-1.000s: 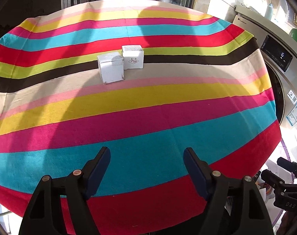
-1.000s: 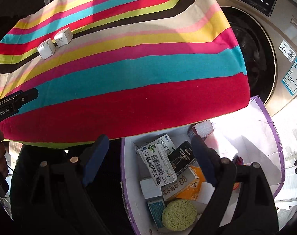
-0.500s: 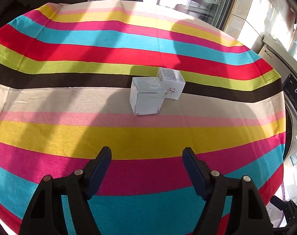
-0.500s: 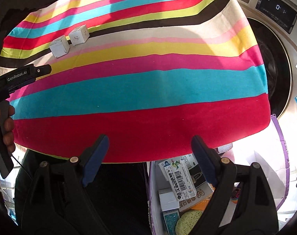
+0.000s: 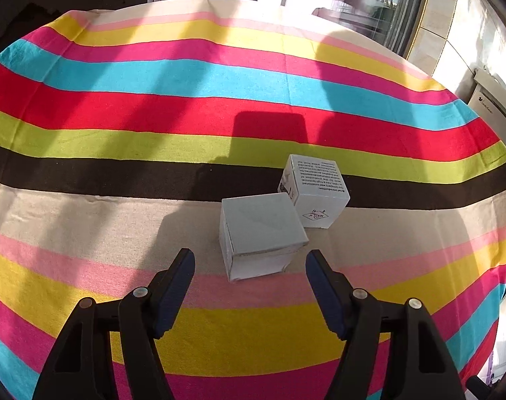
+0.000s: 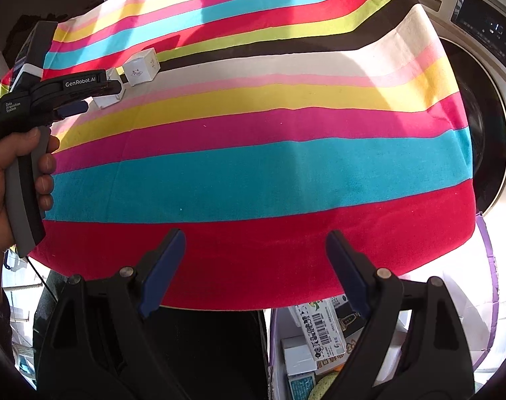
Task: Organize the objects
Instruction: 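Grasp one small white box with left tool while right tool grasps the other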
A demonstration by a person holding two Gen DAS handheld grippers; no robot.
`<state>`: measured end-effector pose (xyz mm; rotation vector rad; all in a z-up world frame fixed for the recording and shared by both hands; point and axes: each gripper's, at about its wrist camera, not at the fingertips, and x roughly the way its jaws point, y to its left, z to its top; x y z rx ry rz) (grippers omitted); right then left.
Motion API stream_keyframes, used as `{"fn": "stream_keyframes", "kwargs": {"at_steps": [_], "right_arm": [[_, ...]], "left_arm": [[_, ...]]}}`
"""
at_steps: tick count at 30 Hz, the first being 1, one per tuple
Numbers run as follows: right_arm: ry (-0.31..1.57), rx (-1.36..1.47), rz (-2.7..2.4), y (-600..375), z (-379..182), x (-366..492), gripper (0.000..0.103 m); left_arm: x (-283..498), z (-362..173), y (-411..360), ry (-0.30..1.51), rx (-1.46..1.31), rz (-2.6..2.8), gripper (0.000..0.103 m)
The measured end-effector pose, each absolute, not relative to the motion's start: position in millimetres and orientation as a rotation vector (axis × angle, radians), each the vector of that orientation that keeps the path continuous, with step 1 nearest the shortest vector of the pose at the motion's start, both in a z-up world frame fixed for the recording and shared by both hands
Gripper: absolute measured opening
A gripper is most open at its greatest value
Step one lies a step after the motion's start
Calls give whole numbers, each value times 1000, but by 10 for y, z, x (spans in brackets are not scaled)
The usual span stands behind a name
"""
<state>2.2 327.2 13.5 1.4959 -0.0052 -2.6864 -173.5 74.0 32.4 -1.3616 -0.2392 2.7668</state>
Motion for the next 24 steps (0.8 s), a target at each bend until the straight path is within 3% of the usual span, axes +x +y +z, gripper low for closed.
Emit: {"fn": "stream_keyframes", "kwargs": {"at_steps": [3, 9, 24], "right_arm": [[-19, 1487, -2687, 3231, 143, -49, 88], [-4, 1461, -2679, 3056, 159, -250, 89], [52, 1281, -2656, 1989, 237, -1198, 92]], "left_arm": [[-1788, 291, 698, -211, -1357, 2774, 44], [-1815, 274, 549, -135, -1317, 2815, 43], [-1883, 276, 7, -172, -1314, 2812, 42]]}}
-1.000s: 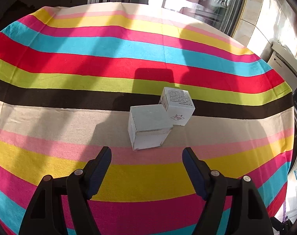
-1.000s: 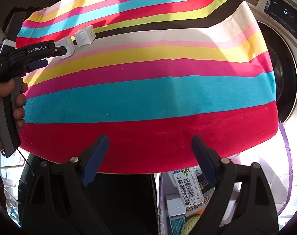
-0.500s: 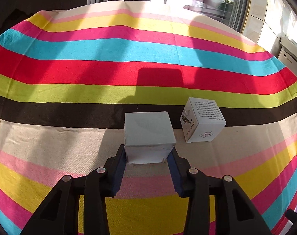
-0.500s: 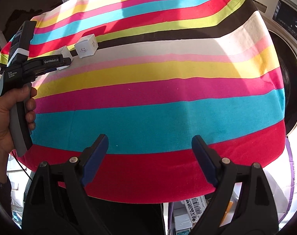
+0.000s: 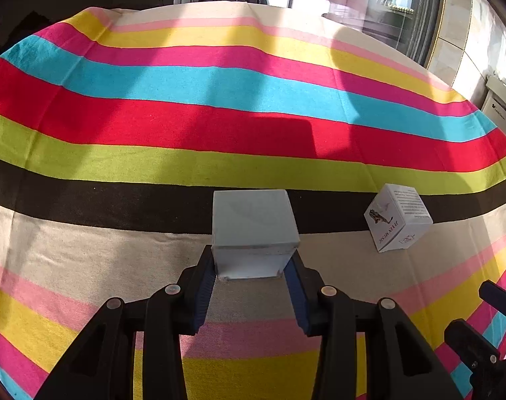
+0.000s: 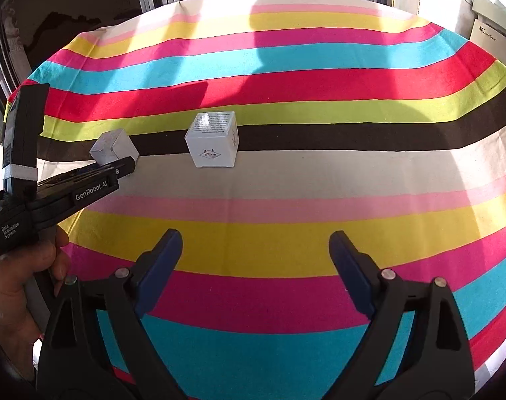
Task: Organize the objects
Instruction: 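Grasp one small white box with left tool while right tool grasps the other, then carry both small white boxes into the cardboard box and release them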
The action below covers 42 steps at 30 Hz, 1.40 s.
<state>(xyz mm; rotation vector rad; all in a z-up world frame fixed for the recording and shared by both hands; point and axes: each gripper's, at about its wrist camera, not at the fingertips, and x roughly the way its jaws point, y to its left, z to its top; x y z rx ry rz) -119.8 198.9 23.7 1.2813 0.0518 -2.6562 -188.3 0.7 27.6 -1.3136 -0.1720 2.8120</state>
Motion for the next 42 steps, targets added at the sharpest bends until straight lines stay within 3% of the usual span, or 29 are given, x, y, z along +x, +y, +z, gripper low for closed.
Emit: {"fn": "stream_keyframes", "kwargs": {"at_steps": [16, 18, 21, 23, 25, 42], "right_arm": [[141, 1234, -2721, 1439, 134, -1972, 91], [135, 1246, -2718, 1456, 102, -2015, 87], [159, 1279, -2715, 1454, 37, -2063, 71], [167, 1307, -2696, 1454, -20, -2095, 53], [157, 1292, -2700, 1456, -30, -2092, 45], [181, 1275, -2702, 1444, -2, -1895, 45]], "left_arm": [[-1896, 266, -39, -215, -1305, 2811, 42], [-1901, 264, -32, -206, -1308, 2814, 42], [-1899, 265, -24, -193, -1311, 2817, 42], [-1902, 265, -19, -185, -1313, 2819, 42], [-1895, 264, -12, -182, -1314, 2820, 42], [-1894, 237, 25, -145, -1324, 2832, 42]]}}
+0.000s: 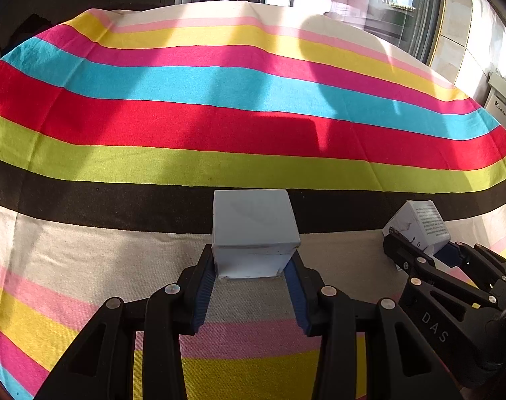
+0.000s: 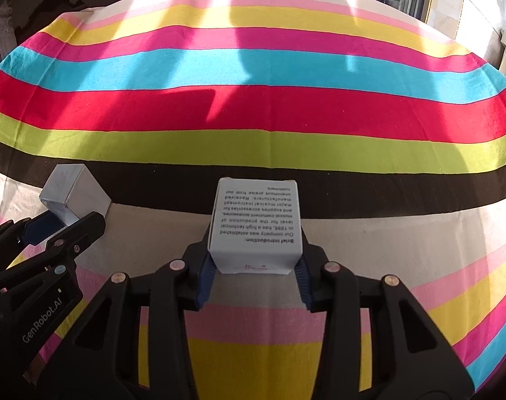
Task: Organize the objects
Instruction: 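Carry both small white boxes into the cardboard box and release them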
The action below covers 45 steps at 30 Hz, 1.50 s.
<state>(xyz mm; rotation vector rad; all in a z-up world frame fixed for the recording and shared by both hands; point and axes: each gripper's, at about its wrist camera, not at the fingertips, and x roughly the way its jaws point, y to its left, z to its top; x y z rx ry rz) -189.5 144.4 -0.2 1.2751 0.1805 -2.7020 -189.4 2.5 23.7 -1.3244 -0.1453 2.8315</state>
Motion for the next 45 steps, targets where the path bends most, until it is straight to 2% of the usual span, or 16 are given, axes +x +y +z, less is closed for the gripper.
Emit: {"fn": "stream_keyframes", "kwargs": {"at_steps": [8, 18, 36, 45], "right_arm": [[197, 1291, -2695, 1441, 2, -1728, 45], [191, 1355, -2692, 1768, 15, -1267, 45], [124, 1493, -2724, 2529, 70, -465, 45], [33, 1541, -2818, 3171, 326, 146, 45]], "left_arm": [[-1900, 215, 68, -88, -1340, 2835, 42], [-1515, 241, 375, -66, -1363, 2735, 42], [-803, 272, 1143, -2, -1357, 2553, 42], [-359, 443, 1776, 90, -1276, 2423, 42]]}}
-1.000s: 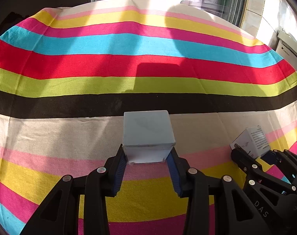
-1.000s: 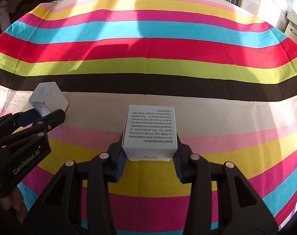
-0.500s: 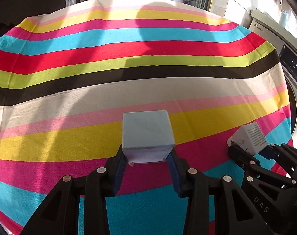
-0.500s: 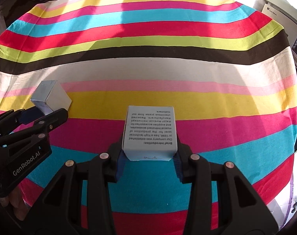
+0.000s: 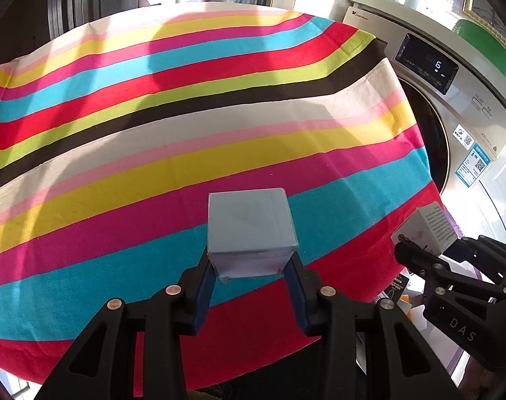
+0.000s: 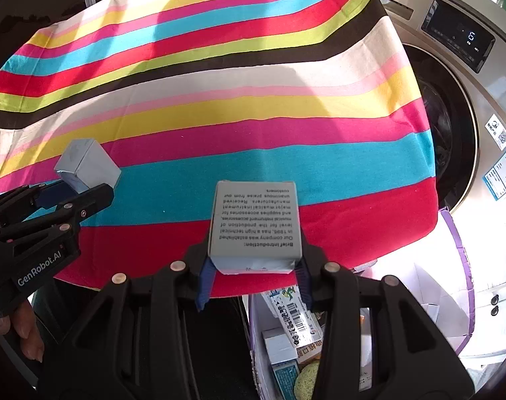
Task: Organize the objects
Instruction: 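Carry both small white boxes into the cardboard box and release them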
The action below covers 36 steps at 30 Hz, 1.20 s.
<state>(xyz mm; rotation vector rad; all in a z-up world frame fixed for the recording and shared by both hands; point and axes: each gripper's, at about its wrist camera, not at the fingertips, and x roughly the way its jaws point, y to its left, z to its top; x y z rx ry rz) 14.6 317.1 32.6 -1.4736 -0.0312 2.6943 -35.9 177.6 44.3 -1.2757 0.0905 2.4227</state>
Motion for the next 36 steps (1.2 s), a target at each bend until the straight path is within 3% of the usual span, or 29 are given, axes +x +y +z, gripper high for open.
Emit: {"fn": "stream_keyframes", "kwargs": {"at_steps": [7, 17, 36], "right_arm": [[19, -1455, 2605, 3626, 452, 677, 45], [253, -1425, 2422, 4292, 352, 1419, 45], [387, -1329, 2343, 4652, 141, 1542, 45]], "left_arm": [[36, 647, 2288, 156, -1202, 2291, 42], [463, 731, 2924, 280, -1212, 2124, 42], [645, 532, 3393, 448, -1208, 2091, 42]]}}
